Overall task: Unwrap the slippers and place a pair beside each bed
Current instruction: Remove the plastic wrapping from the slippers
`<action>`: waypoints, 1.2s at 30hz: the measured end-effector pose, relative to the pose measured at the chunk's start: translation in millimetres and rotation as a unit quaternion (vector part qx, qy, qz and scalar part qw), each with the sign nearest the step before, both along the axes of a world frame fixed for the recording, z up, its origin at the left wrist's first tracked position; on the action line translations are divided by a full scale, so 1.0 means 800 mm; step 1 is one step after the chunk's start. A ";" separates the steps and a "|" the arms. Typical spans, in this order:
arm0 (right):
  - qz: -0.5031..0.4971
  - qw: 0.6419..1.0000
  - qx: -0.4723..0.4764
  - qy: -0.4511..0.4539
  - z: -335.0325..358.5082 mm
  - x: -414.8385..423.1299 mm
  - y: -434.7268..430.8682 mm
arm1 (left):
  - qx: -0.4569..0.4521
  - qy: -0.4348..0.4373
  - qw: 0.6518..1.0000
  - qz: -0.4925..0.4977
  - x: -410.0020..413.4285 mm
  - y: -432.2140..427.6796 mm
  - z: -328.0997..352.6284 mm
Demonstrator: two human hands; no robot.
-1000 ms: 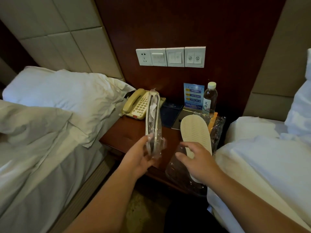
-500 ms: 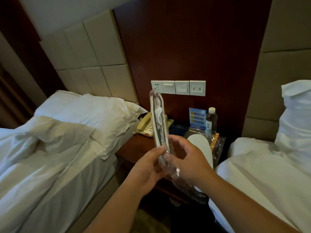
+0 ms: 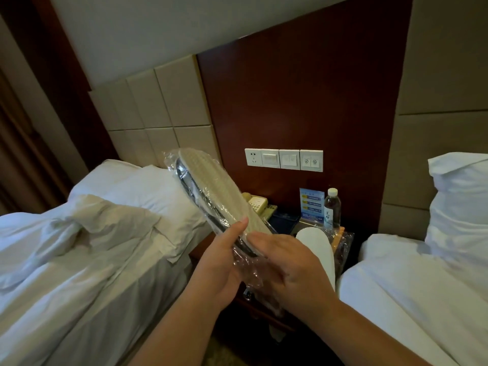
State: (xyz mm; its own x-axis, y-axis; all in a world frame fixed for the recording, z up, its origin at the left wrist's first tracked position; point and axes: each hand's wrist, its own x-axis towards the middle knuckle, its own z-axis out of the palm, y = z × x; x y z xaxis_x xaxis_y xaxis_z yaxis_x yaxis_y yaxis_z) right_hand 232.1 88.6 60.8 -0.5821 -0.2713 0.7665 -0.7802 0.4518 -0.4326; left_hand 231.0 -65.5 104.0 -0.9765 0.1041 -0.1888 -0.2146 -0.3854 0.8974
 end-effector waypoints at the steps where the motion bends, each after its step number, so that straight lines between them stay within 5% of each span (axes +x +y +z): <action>1: 0.004 1.000 -0.004 0.018 0.002 0.003 -0.001 | 0.002 -0.010 1.000 0.011 0.001 -0.002 0.002; 10: -0.071 0.985 -0.029 0.156 0.029 0.010 0.018 | -0.009 -0.032 0.996 0.086 0.016 -0.019 -0.011; 16: -0.065 0.997 0.009 0.040 0.040 -0.011 0.043 | 0.017 -0.040 0.994 0.098 0.029 -0.025 -0.011; 23: -0.054 0.996 -0.046 0.049 0.047 -0.008 0.060 | 0.030 -0.057 0.992 0.104 0.038 -0.035 -0.012; 27: -0.012 0.997 0.066 -0.046 0.043 -0.003 0.058 | 0.018 -0.060 0.994 0.089 0.040 -0.036 -0.019; 36: 0.003 0.999 0.021 0.026 0.045 -0.004 0.062 | -0.037 -0.040 0.995 0.085 0.051 -0.033 -0.024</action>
